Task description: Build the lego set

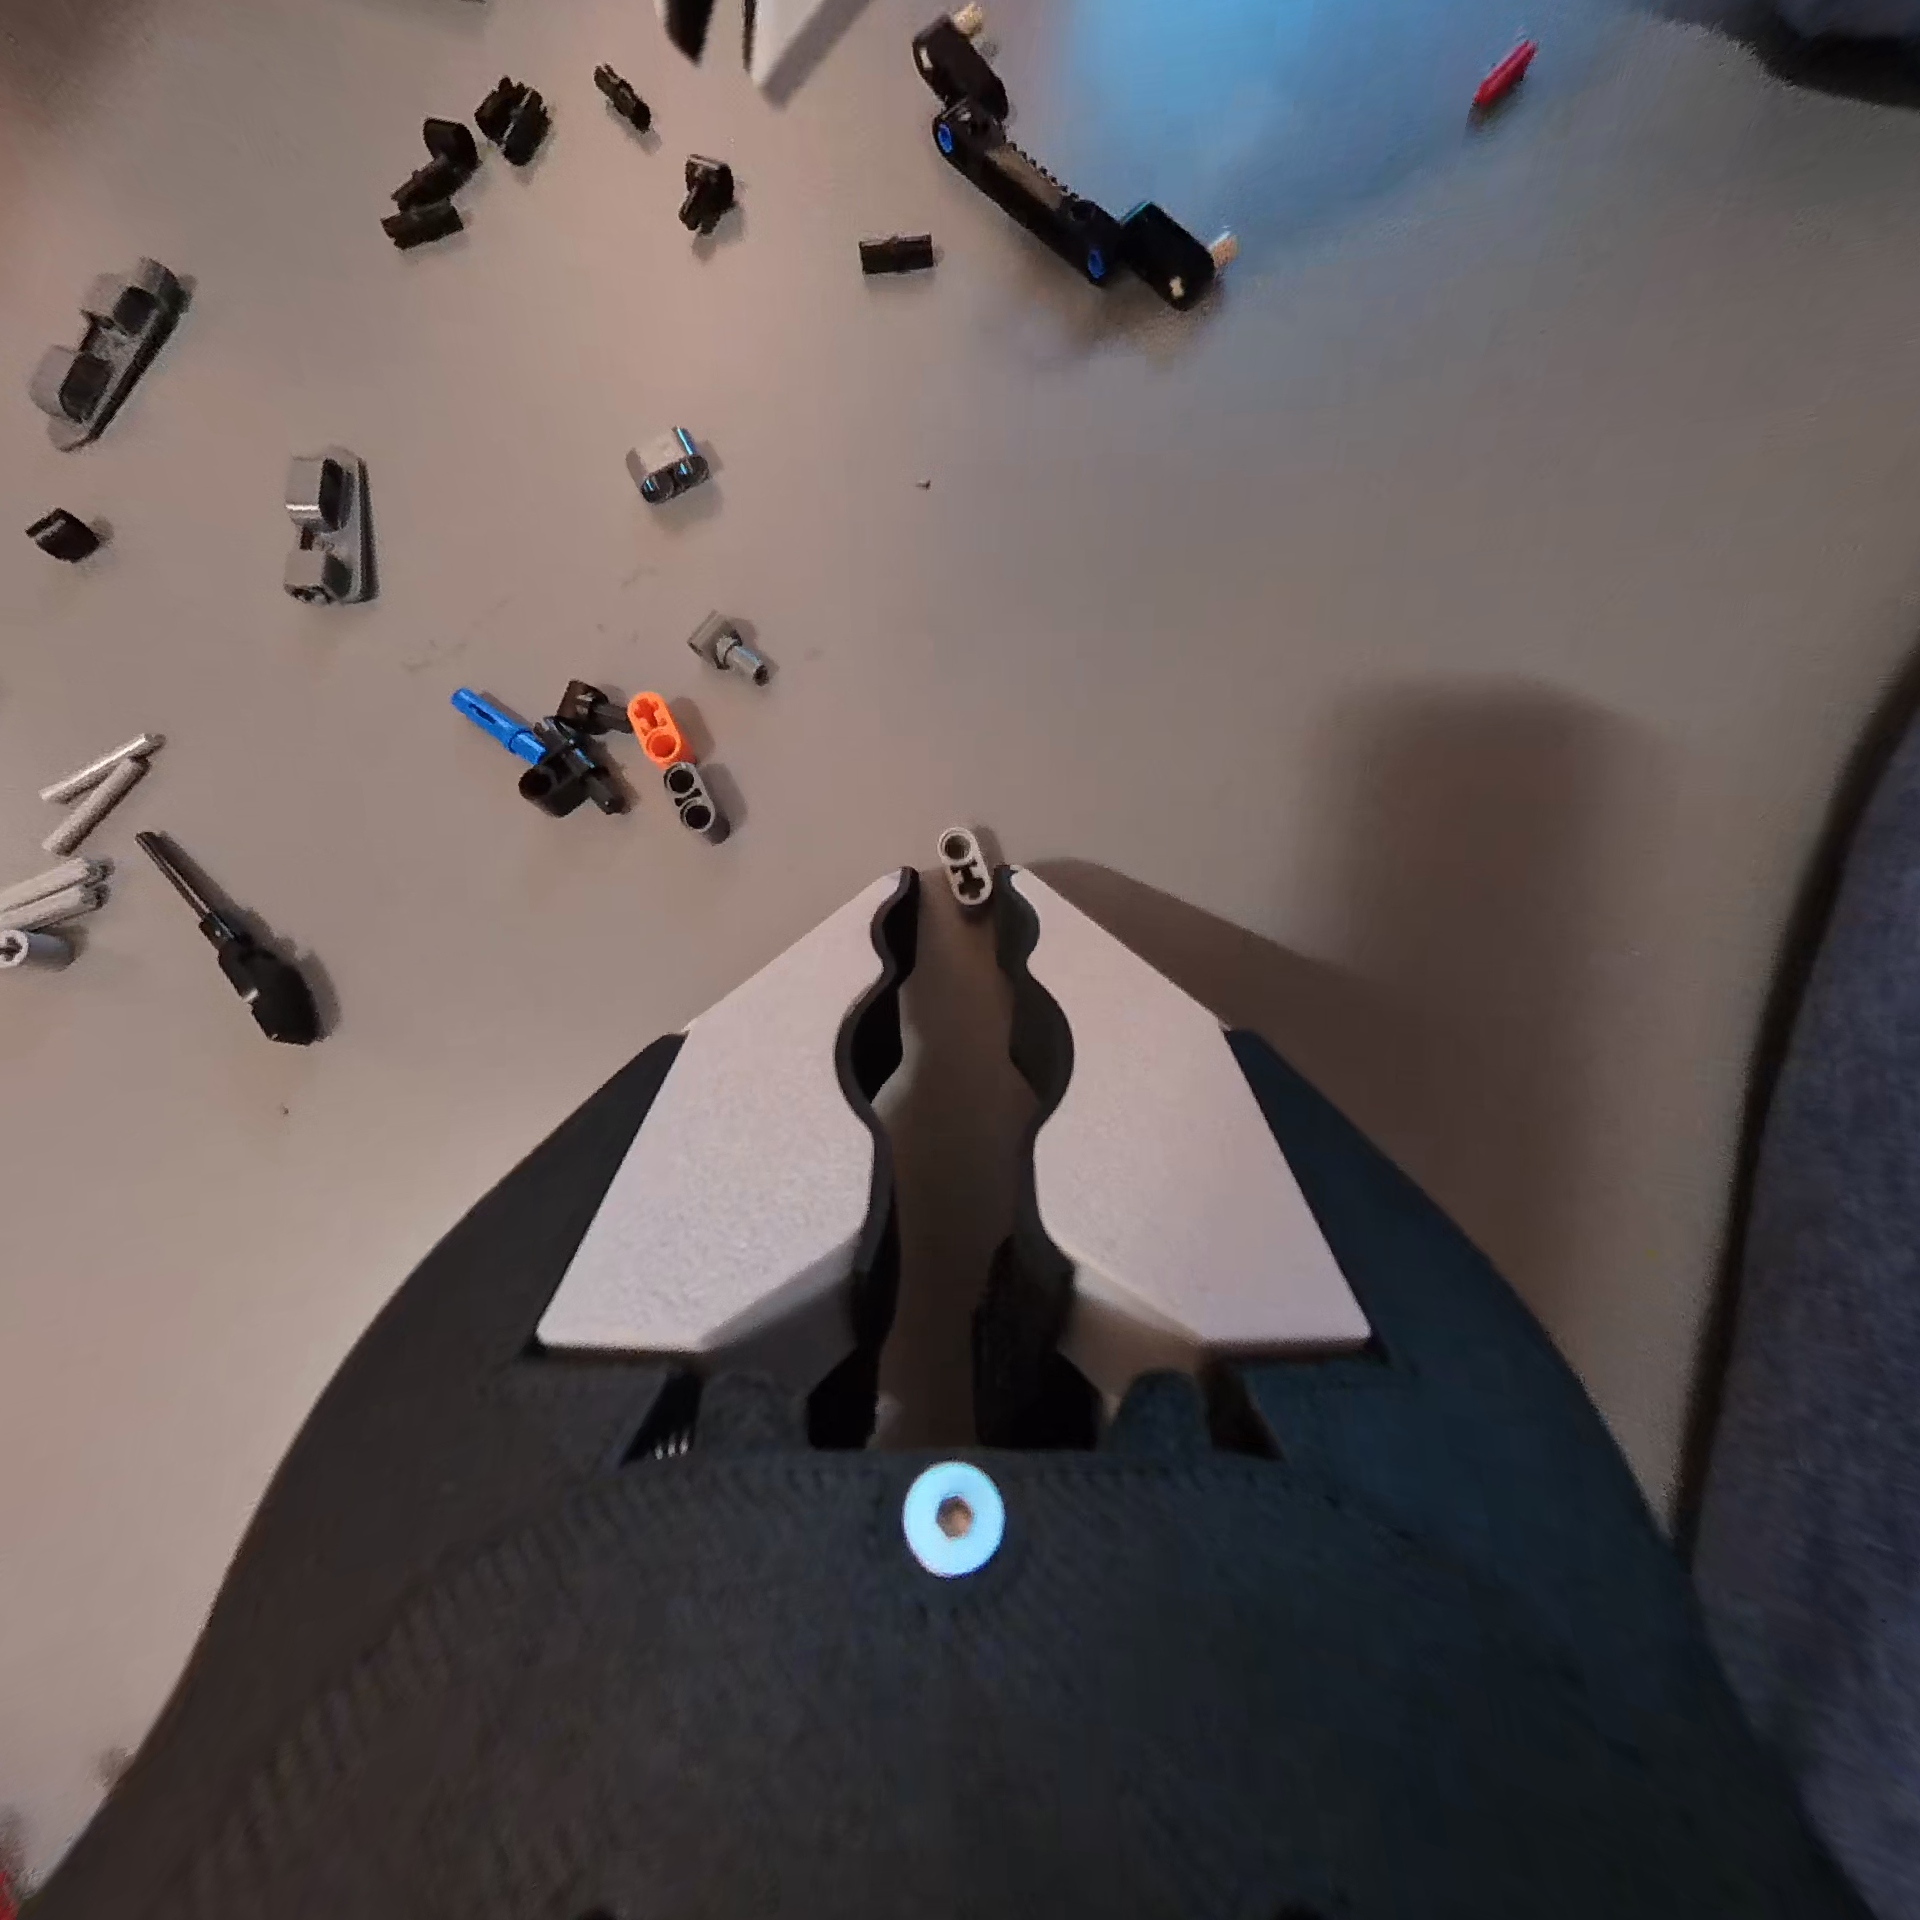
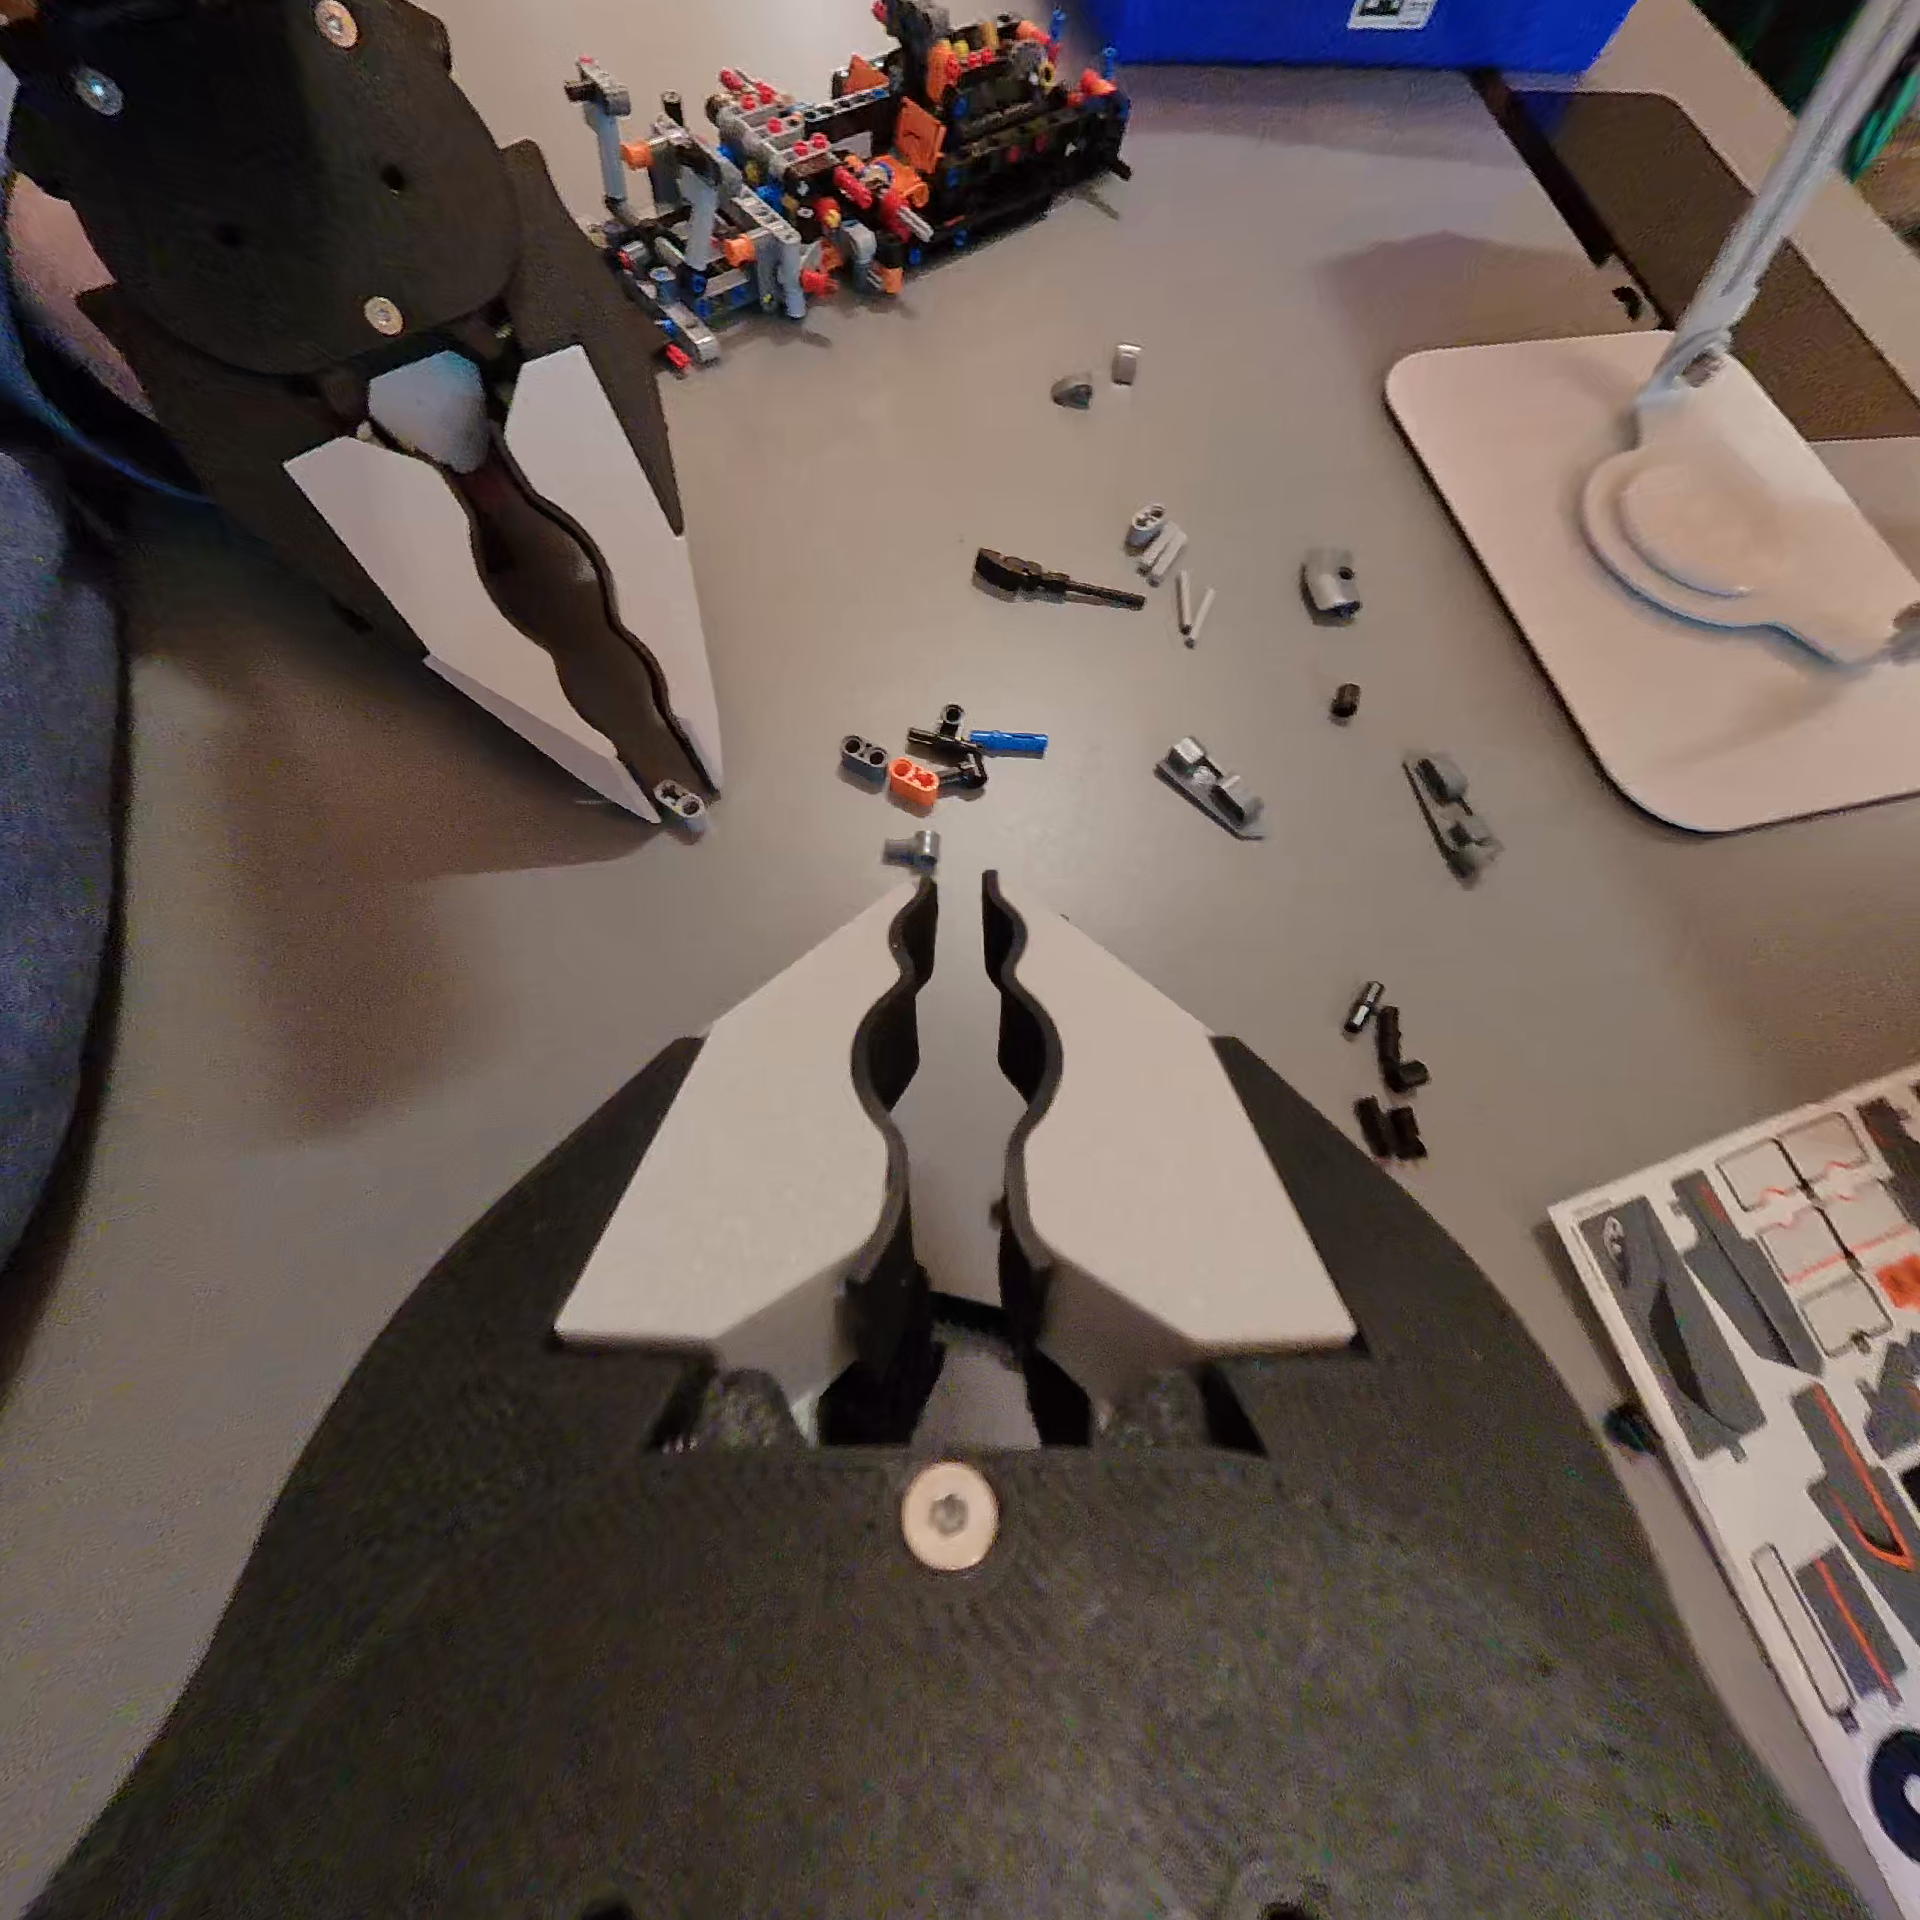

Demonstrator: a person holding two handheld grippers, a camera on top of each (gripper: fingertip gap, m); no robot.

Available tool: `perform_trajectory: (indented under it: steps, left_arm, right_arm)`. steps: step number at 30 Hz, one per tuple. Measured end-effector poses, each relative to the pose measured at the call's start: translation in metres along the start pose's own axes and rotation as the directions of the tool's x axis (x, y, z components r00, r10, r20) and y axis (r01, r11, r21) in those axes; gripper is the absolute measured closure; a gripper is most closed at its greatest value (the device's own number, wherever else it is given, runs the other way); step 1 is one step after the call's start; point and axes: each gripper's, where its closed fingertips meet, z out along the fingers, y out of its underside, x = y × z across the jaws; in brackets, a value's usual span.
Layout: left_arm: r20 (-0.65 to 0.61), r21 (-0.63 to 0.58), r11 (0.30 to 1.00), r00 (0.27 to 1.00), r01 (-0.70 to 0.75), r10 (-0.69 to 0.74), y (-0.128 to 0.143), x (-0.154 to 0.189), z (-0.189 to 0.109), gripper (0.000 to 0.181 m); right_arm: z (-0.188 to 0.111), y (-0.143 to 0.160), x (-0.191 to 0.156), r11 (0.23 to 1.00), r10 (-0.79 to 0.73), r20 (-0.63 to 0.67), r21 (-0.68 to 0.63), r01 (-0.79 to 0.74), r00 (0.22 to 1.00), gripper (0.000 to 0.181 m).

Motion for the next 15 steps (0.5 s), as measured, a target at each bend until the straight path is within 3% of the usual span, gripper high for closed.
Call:
perform_trajectory:
  steps: [7,15]
  left_arm:
    - [-0.011,0.031,0.999,1.000,0.009,-0.009,-0.002,-0.001,-0.001,0.155]
    - [0.061,0.108,0.994,0.998,0.009,-0.016,-0.012,-0.011,-0.017,0.134]
  right_arm:
    - [-0.026,0.010,0.031,0.998,0.055,-0.107,0.022,-0.053,0.993,0.173]
    - [-0.028,0.019,0.047,0.997,0.077,-0.169,0.013,-0.076,0.983,0.174]
